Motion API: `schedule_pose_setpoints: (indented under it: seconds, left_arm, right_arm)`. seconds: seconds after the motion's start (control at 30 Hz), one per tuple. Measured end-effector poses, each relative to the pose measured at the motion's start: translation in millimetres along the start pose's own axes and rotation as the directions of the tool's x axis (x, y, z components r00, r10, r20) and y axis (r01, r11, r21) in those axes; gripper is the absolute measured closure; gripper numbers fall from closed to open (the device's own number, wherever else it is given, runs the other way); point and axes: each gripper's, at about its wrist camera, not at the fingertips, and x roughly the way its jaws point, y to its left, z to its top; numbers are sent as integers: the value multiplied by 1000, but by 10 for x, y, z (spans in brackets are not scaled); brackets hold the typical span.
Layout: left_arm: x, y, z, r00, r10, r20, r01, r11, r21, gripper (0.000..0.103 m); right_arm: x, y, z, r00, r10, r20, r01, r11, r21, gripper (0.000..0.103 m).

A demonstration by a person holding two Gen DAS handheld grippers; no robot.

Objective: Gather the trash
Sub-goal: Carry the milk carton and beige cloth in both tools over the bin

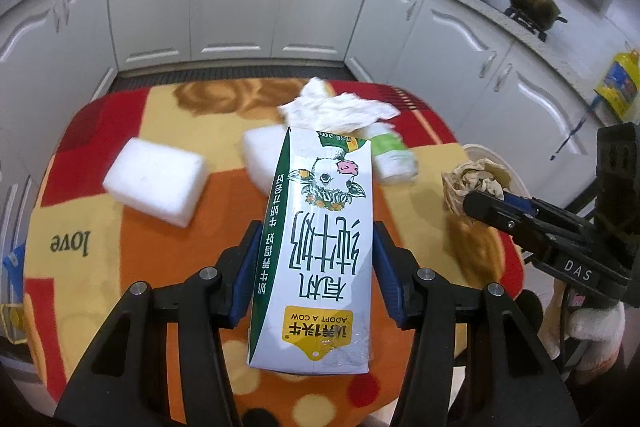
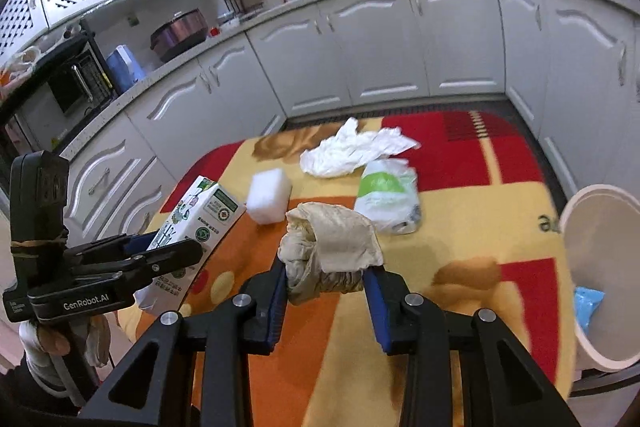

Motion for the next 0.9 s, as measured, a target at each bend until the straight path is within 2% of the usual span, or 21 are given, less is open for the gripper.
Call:
schedule_pose_setpoints:
  seconds: [0.37, 0.9]
  left_arm:
    - [94, -548, 113, 998, -54, 14, 53, 997, 63, 52]
    - [282, -1234, 236, 992, -127, 4, 124, 980, 152, 52]
  right_arm:
    - [-329, -209, -39, 996, -73, 48, 72, 997, 13, 69]
    - [-797, -743, -137, 979, -179, 100, 168, 979, 114, 69]
